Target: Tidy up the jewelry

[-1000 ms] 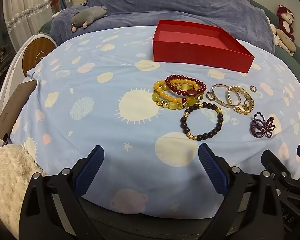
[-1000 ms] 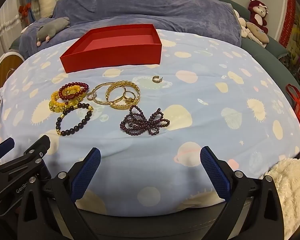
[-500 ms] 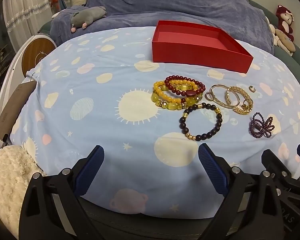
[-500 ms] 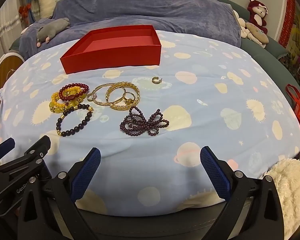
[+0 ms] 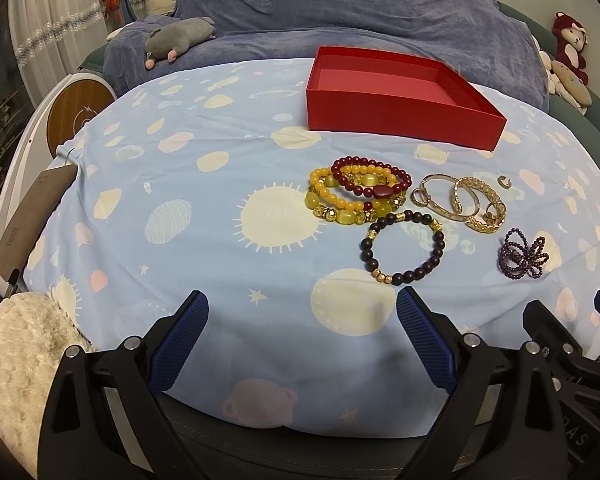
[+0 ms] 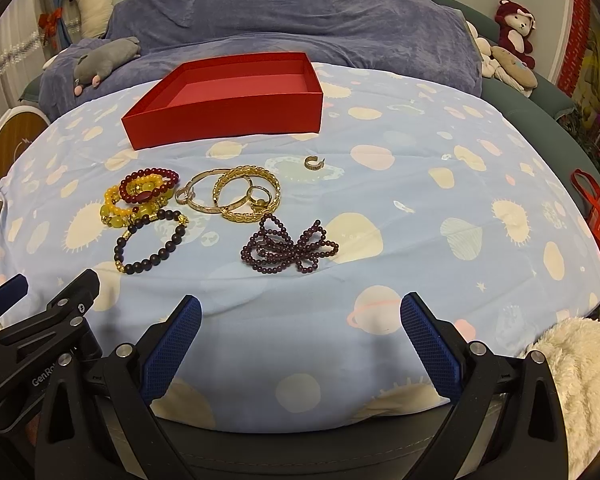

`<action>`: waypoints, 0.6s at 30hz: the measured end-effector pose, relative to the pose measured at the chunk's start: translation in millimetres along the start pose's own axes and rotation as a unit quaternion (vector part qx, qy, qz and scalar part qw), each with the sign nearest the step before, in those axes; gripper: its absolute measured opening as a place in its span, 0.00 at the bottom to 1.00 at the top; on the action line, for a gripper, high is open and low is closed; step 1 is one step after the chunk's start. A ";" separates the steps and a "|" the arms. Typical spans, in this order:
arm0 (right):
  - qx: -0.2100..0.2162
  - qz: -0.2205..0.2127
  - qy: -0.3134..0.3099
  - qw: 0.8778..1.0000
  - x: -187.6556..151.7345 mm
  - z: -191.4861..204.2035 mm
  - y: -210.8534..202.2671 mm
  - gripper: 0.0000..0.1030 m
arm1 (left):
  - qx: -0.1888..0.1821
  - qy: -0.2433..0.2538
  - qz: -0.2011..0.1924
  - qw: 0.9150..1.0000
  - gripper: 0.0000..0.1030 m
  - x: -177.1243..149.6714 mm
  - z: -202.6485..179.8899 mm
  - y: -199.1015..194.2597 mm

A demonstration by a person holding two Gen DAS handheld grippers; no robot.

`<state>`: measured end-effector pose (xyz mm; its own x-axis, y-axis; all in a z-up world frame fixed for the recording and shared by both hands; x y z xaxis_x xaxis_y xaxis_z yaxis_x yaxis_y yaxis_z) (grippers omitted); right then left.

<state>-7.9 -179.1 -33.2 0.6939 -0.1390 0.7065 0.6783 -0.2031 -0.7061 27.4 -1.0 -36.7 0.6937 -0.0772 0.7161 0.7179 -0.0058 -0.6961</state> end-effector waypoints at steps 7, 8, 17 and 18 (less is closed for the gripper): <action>0.000 -0.001 0.000 1.000 1.0 0.2 -0.6 0.93 | 0.000 0.000 0.000 1.000 0.88 -0.5 -0.6 -1.2; 0.000 -0.001 0.000 1.000 1.2 0.3 -0.5 0.93 | 0.000 0.000 0.000 1.000 0.88 -0.5 -0.9 -1.3; 0.000 -0.001 0.000 1.000 0.9 0.2 -0.9 0.93 | -0.001 -0.001 0.000 1.000 0.88 -0.3 -1.1 -1.8; 0.001 -0.001 0.000 1.000 0.7 0.1 -0.9 0.93 | -0.001 -0.001 0.000 1.000 0.88 -0.3 -1.1 -2.1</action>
<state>-8.0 -178.9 -32.1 0.6923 -0.1381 0.7083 0.6804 -0.2020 -0.7044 25.7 -2.1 -35.5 0.6937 -0.0755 0.7163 0.7179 -0.0069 -0.6961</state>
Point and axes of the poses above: each gripper's, at about its wrist camera, not at the fingertips, and y roughly the way its jaws point, z to its left, x to its top, the point moved 5 cm from there along y, roughly the way its jaws point, and after that the axes turned 8 degrees about -z, right-handed, at the moved point
